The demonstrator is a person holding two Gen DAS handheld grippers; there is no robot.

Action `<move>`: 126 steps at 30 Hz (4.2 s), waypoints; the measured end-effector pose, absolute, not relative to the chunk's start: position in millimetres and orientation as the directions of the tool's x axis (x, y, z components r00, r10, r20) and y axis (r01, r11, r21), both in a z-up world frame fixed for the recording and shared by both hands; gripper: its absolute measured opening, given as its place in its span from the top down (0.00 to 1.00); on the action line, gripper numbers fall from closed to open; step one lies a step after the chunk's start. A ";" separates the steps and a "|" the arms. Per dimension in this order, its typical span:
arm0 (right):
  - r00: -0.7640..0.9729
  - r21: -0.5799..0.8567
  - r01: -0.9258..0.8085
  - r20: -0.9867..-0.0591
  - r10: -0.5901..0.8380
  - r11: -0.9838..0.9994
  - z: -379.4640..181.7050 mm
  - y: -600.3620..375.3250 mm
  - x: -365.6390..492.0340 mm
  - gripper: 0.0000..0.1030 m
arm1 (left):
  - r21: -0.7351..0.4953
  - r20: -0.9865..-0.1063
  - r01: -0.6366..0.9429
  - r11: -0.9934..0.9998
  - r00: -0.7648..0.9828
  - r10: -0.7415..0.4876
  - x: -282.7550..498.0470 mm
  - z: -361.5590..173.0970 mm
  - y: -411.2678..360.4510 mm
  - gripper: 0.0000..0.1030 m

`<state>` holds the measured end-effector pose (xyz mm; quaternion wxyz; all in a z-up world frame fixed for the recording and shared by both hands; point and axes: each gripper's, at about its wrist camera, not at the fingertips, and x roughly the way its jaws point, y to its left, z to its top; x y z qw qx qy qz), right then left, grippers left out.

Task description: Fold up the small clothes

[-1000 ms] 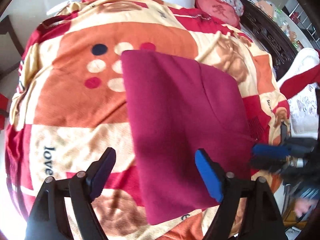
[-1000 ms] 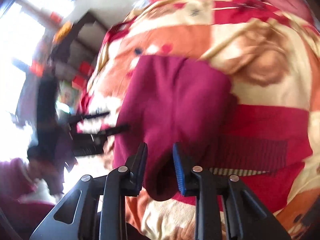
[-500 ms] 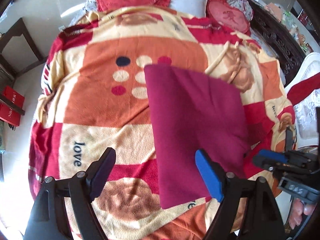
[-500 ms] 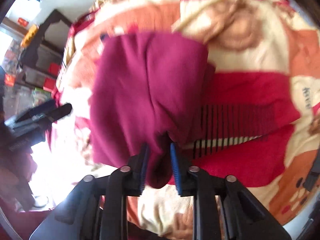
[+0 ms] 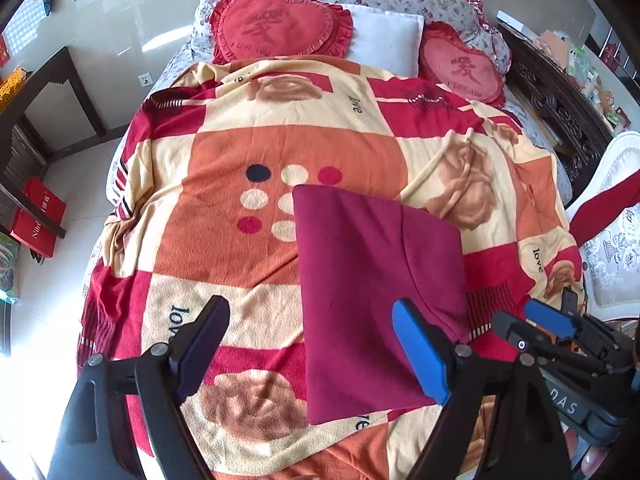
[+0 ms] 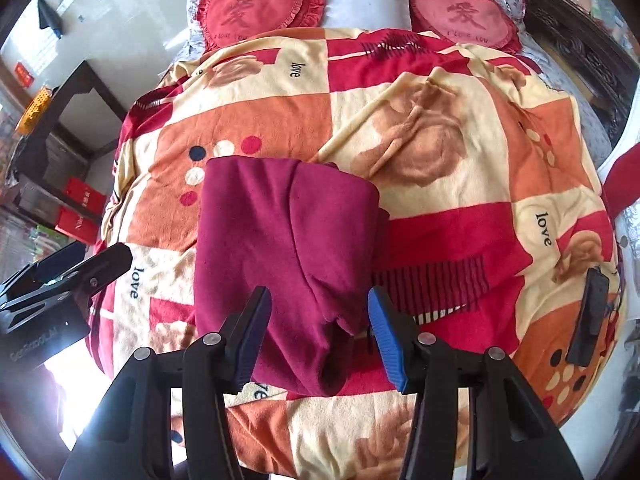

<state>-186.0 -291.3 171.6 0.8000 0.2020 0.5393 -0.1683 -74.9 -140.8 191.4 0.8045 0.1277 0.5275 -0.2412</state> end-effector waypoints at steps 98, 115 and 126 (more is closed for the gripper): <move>0.386 -0.041 0.727 -0.801 -0.458 0.685 -2.4 -556.7 -257.6 0.23 | 0.169 -0.747 0.166 0.972 0.665 0.017 11.1 1.0 -50.2 0.00; 0.416 0.018 0.725 -0.808 -0.417 0.689 -5.6 -559.6 -260.4 0.16 | 0.177 -0.744 0.166 0.970 0.668 0.021 12.4 -0.4 -51.6 0.00; 0.417 0.018 0.725 -0.808 -0.417 0.689 -6.1 -560.3 -260.5 0.16 | 0.178 -0.744 0.166 0.970 0.668 0.022 12.5 -0.4 -51.9 0.00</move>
